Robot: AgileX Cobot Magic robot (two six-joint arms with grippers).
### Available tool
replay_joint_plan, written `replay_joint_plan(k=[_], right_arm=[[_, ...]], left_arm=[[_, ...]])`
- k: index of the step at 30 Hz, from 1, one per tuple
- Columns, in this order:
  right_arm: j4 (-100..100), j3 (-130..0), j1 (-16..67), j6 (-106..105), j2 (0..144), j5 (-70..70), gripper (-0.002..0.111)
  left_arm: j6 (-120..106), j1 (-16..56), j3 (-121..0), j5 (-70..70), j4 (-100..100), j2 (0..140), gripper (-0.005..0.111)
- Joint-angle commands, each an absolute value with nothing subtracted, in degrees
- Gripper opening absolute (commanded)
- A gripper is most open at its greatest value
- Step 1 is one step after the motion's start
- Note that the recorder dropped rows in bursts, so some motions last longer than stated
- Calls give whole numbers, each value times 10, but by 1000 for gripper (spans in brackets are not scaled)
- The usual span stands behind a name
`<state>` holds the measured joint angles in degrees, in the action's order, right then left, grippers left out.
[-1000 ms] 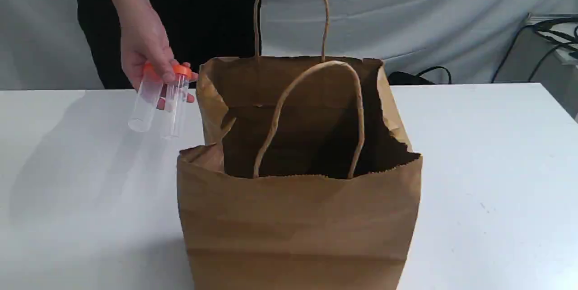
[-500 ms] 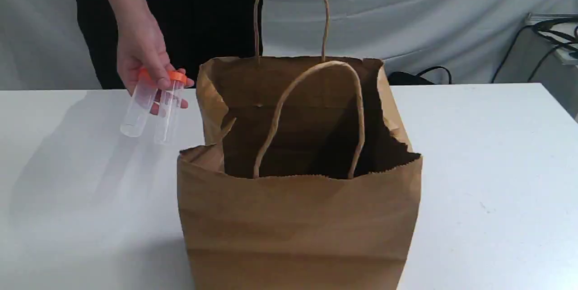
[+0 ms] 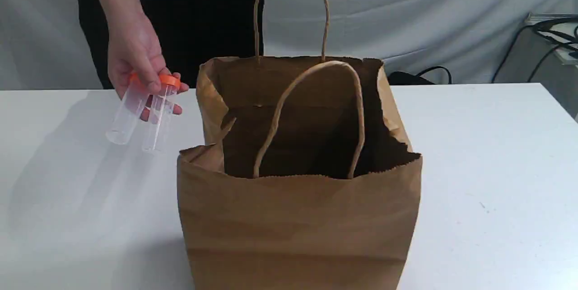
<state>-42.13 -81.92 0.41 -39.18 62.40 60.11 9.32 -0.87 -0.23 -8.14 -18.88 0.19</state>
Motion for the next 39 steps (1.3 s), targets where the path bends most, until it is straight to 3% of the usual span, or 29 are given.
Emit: replay_joint_plan(k=[1,5,7,14,16,22,39], right_arm=[[-478,-876,0,-417,712,700,0],[-487,-894,11,-422,786,700,0],[-485,-894,29,-422,815,700,5],[-477,-894,109,-465,878,700,53],[-452,-894,125,-465,884,700,57],[-348,-894,165,-461,881,700,57],[-299,-871,167,-365,756,700,57]], left_arm=[[94,-10,0,-77,-191,0,0],[94,-10,0,-77,-191,0,0],[94,-10,0,-77,-191,0,0],[94,-10,0,-77,-191,0,0],[94,-10,0,-77,-191,0,0],[94,-10,0,-77,-191,0,0],[90,-10,0,-77,-191,0,0]])
